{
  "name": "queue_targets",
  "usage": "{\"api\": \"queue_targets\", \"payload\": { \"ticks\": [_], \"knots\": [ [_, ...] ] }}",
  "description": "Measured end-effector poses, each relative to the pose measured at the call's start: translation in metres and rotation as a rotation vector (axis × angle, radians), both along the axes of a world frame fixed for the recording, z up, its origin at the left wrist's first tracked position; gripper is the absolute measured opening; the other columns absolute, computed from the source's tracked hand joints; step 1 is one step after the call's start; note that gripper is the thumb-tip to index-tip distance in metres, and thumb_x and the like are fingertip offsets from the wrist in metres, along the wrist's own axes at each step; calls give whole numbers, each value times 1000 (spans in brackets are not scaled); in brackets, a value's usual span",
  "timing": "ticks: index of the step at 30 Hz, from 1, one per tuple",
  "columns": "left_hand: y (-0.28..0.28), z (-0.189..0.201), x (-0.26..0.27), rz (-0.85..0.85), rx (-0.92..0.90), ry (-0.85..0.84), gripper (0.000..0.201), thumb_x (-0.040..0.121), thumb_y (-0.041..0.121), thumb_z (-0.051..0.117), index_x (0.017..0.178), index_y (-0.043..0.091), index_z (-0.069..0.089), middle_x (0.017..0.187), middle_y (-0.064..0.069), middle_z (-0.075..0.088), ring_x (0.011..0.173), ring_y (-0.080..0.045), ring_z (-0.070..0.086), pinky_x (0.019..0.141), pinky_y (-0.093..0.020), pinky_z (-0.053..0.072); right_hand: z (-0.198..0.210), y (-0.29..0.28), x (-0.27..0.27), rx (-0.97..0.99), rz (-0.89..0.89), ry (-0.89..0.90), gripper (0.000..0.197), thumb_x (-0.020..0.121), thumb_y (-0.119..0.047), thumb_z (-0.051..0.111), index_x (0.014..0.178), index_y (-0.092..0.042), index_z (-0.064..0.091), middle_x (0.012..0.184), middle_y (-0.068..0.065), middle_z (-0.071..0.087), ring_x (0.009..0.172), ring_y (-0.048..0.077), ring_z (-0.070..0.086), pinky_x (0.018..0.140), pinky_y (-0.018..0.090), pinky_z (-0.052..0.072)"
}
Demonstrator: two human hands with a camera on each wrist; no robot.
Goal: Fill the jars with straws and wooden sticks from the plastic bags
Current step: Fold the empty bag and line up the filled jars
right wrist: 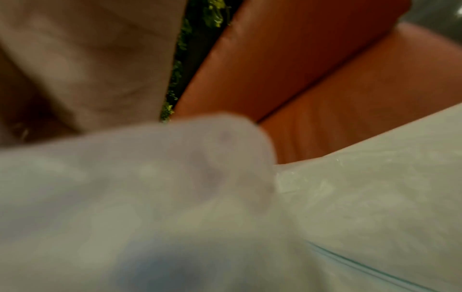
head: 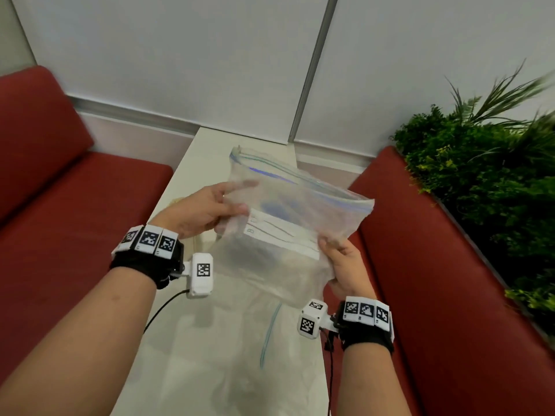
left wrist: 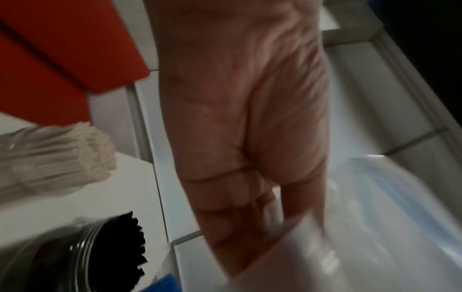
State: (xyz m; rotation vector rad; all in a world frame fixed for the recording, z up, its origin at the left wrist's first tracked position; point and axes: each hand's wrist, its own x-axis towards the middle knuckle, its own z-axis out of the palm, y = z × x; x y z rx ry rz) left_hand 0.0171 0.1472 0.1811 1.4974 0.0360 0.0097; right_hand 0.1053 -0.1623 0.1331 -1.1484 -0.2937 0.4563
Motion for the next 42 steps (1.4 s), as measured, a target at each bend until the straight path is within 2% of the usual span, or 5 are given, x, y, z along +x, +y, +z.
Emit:
{"api": "queue_targets", "payload": {
  "ticks": [12,23,27,35,42],
  "knots": [
    [-52,38,2,-463,860,77,46,63,-12,41,56,20,73,107,22,70,106,14,57,103,-29,40,10,-4,-27,-527,242,-261,65,77,-25,83,134,-44,58,151,-18,48,141,6,39,112,35,35],
    [-58,5,1,-5,200,139,99,63,69,79,134,73,11,151,13,32,128,0,45,100,-31,42,5,13,-53,-223,239,-20,36,96,-18,66,130,-4,63,125,21,68,115,37,67,100,51,53],
    [-92,-69,6,78,24,221,89,64,28,87,140,31,42,118,9,68,101,-9,69,71,-23,56,-43,15,-53,-161,175,181,34,97,-10,61,130,-1,63,127,24,66,116,36,66,103,50,51],
    [-161,-231,-6,109,777,780,119,78,41,77,156,19,-11,147,-21,29,131,-43,39,108,-45,35,-201,-6,-60,-1531,-53,262,78,80,-39,80,145,-27,40,143,15,40,126,37,43,96,44,41],
    [-170,-267,-25,362,200,751,36,70,5,77,103,6,62,103,-16,69,100,-36,65,90,-45,53,-235,-7,-45,-1457,-26,236,90,82,-34,77,153,-23,23,148,13,32,133,42,34,100,51,40]
  ]
}}
